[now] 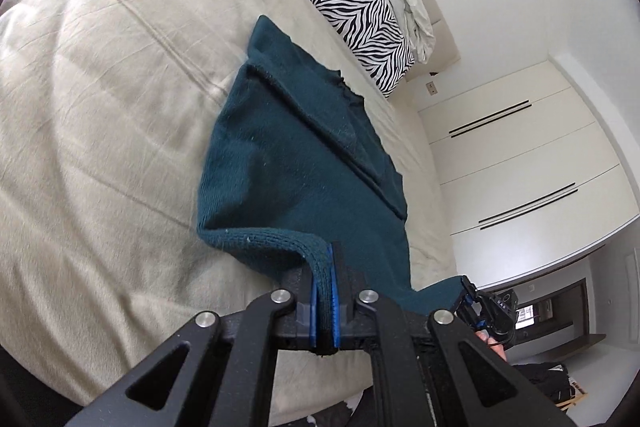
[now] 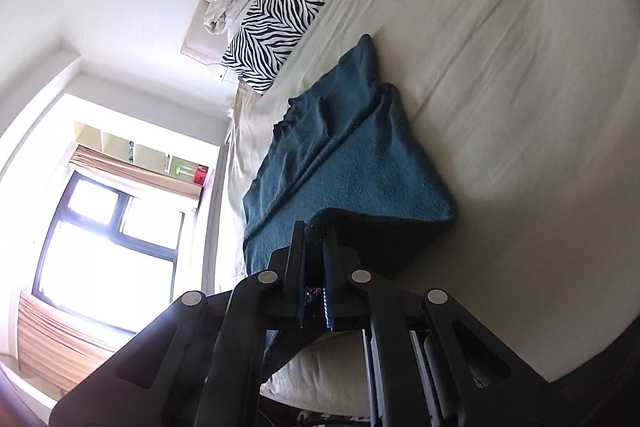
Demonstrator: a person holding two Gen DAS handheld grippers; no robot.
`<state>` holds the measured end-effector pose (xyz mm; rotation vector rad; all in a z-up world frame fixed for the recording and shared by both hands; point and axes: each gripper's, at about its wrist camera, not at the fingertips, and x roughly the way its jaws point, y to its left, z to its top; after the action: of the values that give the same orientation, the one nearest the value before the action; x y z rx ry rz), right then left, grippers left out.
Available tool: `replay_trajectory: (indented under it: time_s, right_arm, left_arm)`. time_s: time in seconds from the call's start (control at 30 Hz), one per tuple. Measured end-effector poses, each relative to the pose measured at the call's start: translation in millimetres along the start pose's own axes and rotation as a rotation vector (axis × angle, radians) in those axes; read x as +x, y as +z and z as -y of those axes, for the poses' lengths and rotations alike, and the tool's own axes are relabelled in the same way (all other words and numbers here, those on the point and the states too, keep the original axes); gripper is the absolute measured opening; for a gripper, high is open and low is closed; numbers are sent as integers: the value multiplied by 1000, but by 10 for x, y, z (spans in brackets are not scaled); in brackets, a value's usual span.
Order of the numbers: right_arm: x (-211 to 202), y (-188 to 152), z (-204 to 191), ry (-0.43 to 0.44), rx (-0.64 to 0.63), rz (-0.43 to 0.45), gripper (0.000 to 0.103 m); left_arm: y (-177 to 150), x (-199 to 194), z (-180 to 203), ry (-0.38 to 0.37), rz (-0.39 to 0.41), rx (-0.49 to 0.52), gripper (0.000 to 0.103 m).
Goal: Fold small clothes
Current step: 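Grasp the hem of the sweater strip with both grippers and lift it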
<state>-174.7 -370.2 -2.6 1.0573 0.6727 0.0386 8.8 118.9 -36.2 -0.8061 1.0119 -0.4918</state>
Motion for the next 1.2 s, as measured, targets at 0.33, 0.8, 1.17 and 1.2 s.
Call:
replay_trajectory:
  time_s: [0.33, 0.8, 1.17, 1.2]
  right_arm:
    - [611, 860, -250, -6, 17, 78, 6]
    - [1836, 1943, -152, -75, 69, 117, 6]
    - [2766, 2473, 128, -218, 96, 89, 56]
    - [2765, 2479, 150, -230, 95, 110, 64]
  left_arm:
    - [986, 394, -61, -62, 77, -114, 6]
    - [2107, 1282, -101, -11, 98, -127, 6]
    - [2444, 1828, -380, 98, 84, -97, 62]
    - [2408, 1804, -400, 107, 85, -91, 64]
